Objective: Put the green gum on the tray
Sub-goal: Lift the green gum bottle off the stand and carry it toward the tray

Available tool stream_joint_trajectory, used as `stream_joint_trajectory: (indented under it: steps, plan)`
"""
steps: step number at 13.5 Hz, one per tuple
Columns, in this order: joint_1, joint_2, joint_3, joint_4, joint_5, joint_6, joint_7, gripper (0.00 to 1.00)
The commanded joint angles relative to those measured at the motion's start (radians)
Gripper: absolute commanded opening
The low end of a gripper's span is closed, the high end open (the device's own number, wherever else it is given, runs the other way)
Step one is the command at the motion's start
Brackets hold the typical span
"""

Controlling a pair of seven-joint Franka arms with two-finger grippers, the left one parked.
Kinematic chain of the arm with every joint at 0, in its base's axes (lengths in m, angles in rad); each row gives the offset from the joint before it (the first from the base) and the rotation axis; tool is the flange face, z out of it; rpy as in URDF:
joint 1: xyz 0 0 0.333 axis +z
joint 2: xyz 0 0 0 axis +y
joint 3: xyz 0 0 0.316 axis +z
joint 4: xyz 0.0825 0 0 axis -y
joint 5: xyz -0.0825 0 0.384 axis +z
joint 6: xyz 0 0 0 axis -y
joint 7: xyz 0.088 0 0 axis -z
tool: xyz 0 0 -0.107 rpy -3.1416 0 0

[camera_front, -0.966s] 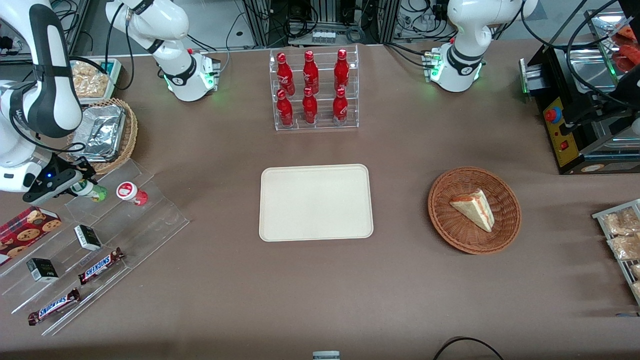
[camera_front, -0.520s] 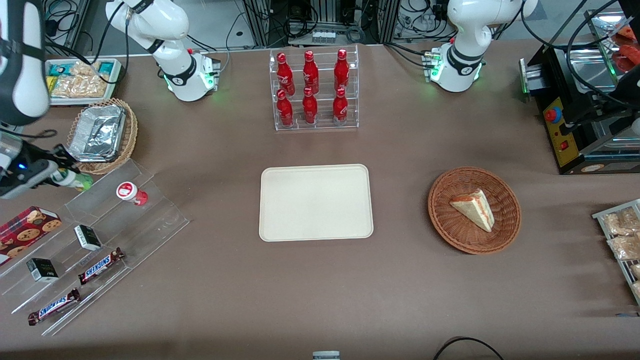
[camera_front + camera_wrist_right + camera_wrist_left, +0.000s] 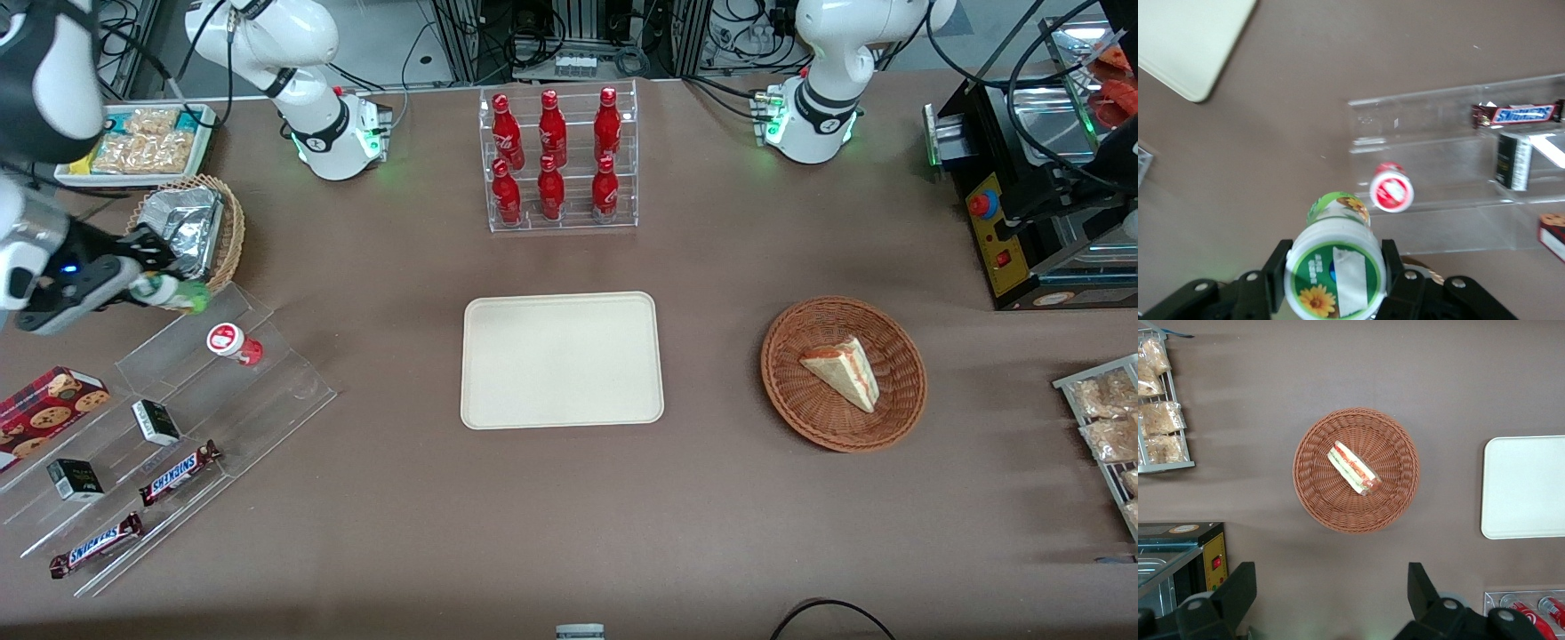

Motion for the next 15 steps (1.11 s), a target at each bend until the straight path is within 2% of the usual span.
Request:
stream_joint_trajectory:
  steps: [1,5,8,12,15]
  plan:
    - [0.107,0.002,-0.007,0.042,0.014,-0.043,0.172,0.00]
    - [0.331,0.032,-0.009,0.069,0.020,-0.033,0.542,0.00]
    - [0.505,0.139,-0.009,0.143,0.020,0.011,0.819,0.00]
    - [0.632,0.363,-0.009,0.319,0.020,0.069,1.064,0.00]
    - [0.724,0.483,-0.012,0.316,0.024,0.254,1.210,0.00]
